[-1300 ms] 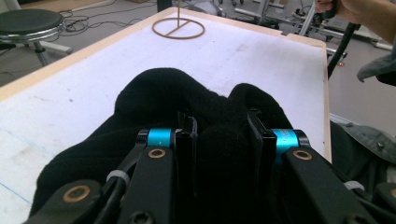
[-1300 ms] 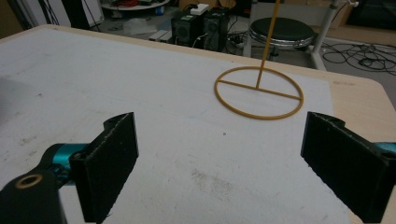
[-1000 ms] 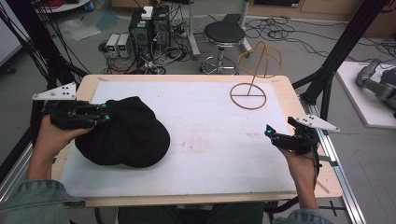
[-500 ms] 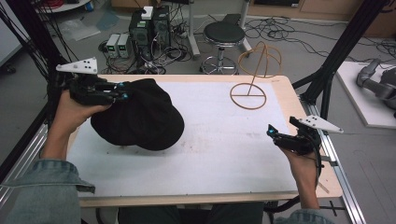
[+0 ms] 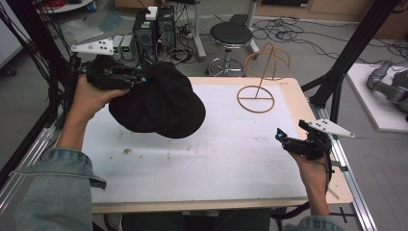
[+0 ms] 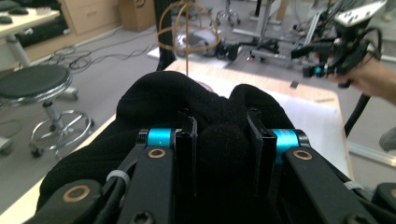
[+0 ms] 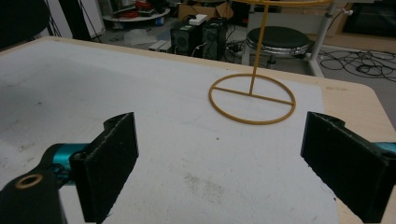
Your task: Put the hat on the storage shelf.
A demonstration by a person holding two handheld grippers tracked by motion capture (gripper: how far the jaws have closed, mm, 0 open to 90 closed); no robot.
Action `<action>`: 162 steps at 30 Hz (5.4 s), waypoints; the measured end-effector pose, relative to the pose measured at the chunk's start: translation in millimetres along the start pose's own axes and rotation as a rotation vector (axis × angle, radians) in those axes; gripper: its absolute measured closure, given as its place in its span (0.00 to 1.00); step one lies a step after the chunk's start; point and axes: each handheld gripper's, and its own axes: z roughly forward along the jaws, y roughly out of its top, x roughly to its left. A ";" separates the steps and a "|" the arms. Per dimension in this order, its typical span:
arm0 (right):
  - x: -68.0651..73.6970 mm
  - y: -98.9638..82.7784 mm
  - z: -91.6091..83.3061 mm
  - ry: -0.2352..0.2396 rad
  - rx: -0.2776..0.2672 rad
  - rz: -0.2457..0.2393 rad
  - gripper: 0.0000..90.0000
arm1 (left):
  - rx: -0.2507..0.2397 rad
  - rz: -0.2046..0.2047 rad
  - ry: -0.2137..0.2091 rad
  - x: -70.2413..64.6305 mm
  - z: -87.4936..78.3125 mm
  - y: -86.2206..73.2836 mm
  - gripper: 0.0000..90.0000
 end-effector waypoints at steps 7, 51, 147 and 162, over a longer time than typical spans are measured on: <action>-1.6 -1.6 -1.1 -0.005 -0.002 -0.003 0.12 | -0.046 0.026 -0.002 4.5 12.1 18.6 0.77; -6.2 -6.9 1.6 0.010 0.015 0.008 0.12 | -0.204 0.136 -0.034 49.4 104.9 108.9 0.77; -15.8 -2.2 -7.9 0.009 -0.010 0.012 0.12 | -0.242 -0.110 -0.035 59.7 340.3 84.3 0.77; -15.8 -2.0 -7.6 0.009 -0.010 0.018 0.12 | -0.184 -0.125 -0.034 56.9 363.0 75.0 0.76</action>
